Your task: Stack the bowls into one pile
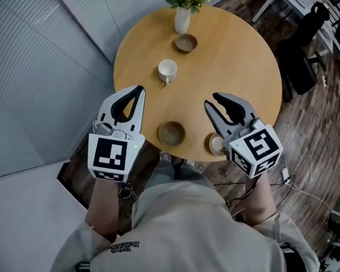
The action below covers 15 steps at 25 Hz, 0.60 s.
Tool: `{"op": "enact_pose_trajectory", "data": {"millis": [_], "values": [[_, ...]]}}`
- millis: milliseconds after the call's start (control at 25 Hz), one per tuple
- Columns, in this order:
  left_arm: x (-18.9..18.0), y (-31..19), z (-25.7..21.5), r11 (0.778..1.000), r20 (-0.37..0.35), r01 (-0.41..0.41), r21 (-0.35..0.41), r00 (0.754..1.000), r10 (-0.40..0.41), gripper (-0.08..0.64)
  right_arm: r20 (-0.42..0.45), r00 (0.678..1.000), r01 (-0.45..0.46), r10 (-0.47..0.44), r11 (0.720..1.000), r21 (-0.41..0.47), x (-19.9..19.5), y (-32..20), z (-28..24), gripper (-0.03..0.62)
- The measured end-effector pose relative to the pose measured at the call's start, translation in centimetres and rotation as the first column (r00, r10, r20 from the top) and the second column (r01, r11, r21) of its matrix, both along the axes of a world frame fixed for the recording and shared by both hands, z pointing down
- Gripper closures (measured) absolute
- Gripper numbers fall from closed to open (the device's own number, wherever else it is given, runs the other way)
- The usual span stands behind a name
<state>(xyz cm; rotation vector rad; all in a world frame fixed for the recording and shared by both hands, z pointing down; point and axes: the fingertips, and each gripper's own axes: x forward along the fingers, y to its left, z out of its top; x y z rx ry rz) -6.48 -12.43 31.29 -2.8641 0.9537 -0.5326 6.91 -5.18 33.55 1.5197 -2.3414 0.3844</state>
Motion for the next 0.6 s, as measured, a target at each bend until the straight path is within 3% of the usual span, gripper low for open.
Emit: {"op": "enact_pose_trajectory", "data": {"millis": [320, 600], "values": [[-0.9, 0.0, 5.8, 0.992, 0.013, 0.047, -0.119, 0.999, -0.046, 0.538, 0.021, 0.997, 0.076, -0.074, 0.990, -0.118, -2.5, -0.9, 6.3, 0.504], [-2.7, 0.0, 12.8, 0.975, 0.085, 0.084, -0.204, 0.994, -0.068, 0.538, -0.033, 0.992, 0.108, -0.120, 0.965, -0.241, -3.7, -0.1, 12.9, 0.504]]}}
